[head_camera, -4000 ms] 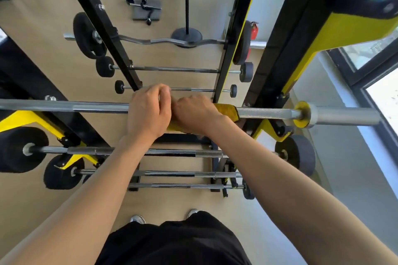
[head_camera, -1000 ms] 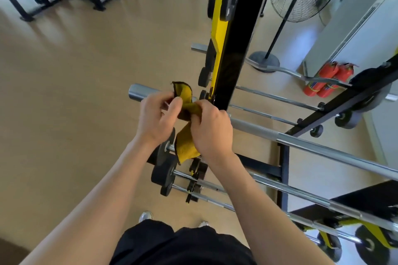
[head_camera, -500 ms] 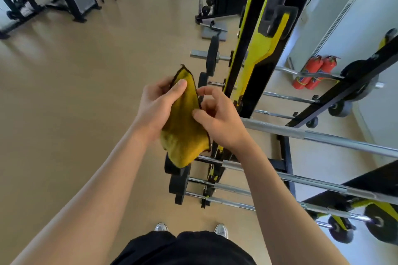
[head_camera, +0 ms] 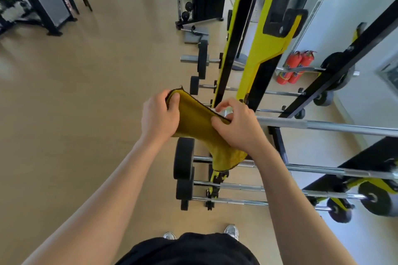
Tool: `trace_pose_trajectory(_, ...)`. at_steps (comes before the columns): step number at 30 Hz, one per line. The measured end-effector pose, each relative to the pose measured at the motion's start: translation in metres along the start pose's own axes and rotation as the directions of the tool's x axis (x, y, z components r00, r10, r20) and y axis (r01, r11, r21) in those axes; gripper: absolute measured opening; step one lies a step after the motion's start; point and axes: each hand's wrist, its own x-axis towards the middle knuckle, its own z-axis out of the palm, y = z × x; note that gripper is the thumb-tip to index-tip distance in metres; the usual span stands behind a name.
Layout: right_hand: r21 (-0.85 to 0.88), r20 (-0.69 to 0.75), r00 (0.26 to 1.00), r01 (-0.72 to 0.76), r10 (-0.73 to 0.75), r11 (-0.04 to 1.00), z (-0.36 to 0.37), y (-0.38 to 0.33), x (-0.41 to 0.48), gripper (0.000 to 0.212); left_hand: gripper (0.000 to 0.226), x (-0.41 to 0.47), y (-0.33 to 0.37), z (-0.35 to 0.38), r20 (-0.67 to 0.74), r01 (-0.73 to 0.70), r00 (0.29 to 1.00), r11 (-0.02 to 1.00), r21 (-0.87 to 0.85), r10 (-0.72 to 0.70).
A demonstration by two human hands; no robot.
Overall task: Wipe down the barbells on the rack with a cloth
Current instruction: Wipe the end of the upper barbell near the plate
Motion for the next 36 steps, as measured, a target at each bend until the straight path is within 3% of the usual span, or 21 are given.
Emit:
trace_pose_trajectory(2, 0.078, -0.083, 0.996, 0.029, -0.022, 0.997, -0.012, -0.003, 0.002, 0.037, 0.031, 0.002, -0.004, 0.003, -0.067, 0.023, 0.998, 0.998, 0.065, -0.019)
trace_pose_trajectory(4, -0.013, -0.231, 0.959, 0.164, -0.162, 0.986, -0.017, -0.009, 0.011, 0.033, 0.031, 0.005, -0.004, 0.005, -0.095, 0.031, 0.995, 0.993, 0.116, -0.019)
trace_pose_trajectory(6, -0.215, -0.306, 0.899, 0.256, -0.314, 0.942, -0.01, -0.015, 0.027, 0.018, 0.031, 0.01, -0.005, 0.006, -0.127, 0.056, 0.991, 0.986, 0.157, -0.036)
trace_pose_trajectory(9, -0.629, -0.297, 0.876, 0.12, -0.38, 0.768, 0.022, -0.025, 0.046, 0.015, 0.026, 0.02, -0.012, 0.008, -0.143, 0.102, 0.987, 0.98, 0.172, -0.078)
trace_pose_trajectory(11, -0.676, -0.221, 0.881, 0.171, -0.418, 0.717, 0.052, -0.026, 0.042, 0.026, 0.025, 0.028, -0.025, 0.009, -0.079, 0.16, 0.986, 0.977, 0.144, -0.15)
trace_pose_trajectory(14, -0.649, 0.041, 0.885, 0.376, -0.464, 0.661, 0.093, -0.012, 0.032, 0.051, 0.032, 0.031, -0.041, 0.004, 0.034, 0.27, 0.962, 0.962, 0.044, -0.272)
trace_pose_trajectory(16, -0.73, 0.109, 0.895, 0.367, -0.432, 0.576, 0.1, -0.004, 0.042, 0.061, 0.032, 0.029, -0.044, 0.001, 0.089, 0.363, 0.929, 0.931, -0.032, -0.359)
trace_pose_trajectory(18, -0.765, 0.17, 0.907, 0.368, -0.385, 0.529, 0.092, -0.006, 0.063, 0.057, 0.037, 0.027, -0.044, -0.001, 0.111, 0.425, 0.902, 0.903, -0.065, -0.417)
trace_pose_trajectory(21, -0.654, 0.326, 0.909, 0.416, -0.261, 0.632, 0.075, -0.026, 0.091, 0.054, 0.044, 0.025, -0.042, -0.006, 0.09, 0.452, 0.892, 0.875, -0.173, -0.443)
trace_pose_trajectory(23, -0.566, 0.422, 0.902, 0.339, -0.089, 0.752, 0.069, -0.041, 0.105, 0.068, 0.047, 0.023, -0.043, -0.007, 0.069, 0.451, 0.892, 0.861, -0.235, -0.448)
trace_pose_trajectory(25, -0.573, 0.438, 0.899, 0.279, 0.001, 0.771, 0.072, -0.053, 0.111, 0.078, 0.047, 0.02, -0.044, -0.005, 0.027, 0.435, 0.896, 0.862, -0.261, -0.444)
trace_pose_trajectory(27, -0.671, 0.416, 0.904, 0.377, -0.097, 0.639, 0.082, -0.057, 0.108, 0.062, 0.047, 0.018, -0.043, -0.002, -0.019, 0.425, 0.893, 0.858, -0.288, -0.449)
trace_pose_trajectory(29, -0.713, 0.41, 0.837, 0.542, -0.363, 0.444, 0.096, -0.051, 0.095, 0.036, 0.049, 0.018, -0.042, 0.003, -0.064, 0.425, 0.885, 0.856, -0.295, -0.462)
trace_pose_trajectory(30, -0.696, 0.378, 0.808, 0.57, -0.452, 0.437, 0.1, -0.046, 0.09, 0.035, 0.05, 0.018, -0.04, 0.004, -0.076, 0.426, 0.882, 0.857, -0.29, -0.464)
trace_pose_trajectory(32, -0.635, 0.326, 0.801, 0.579, -0.503, 0.511, 0.099, -0.039, 0.085, 0.046, 0.049, 0.021, -0.037, 0.008, -0.083, 0.417, 0.89, 0.872, -0.255, -0.449)
trace_pose_trajectory(33, -0.612, 0.324, 0.828, 0.553, -0.458, 0.566, 0.093, -0.036, 0.085, 0.051, 0.049, 0.023, -0.036, 0.01, -0.081, 0.408, 0.897, 0.883, -0.233, -0.436)
trace_pose_trajectory(36, -0.633, 0.329, 0.929, 0.351, -0.17, 0.691, 0.067, -0.025, 0.087, 0.058, 0.053, 0.024, -0.034, 0.013, -0.063, 0.389, 0.91, 0.895, -0.218, -0.411)
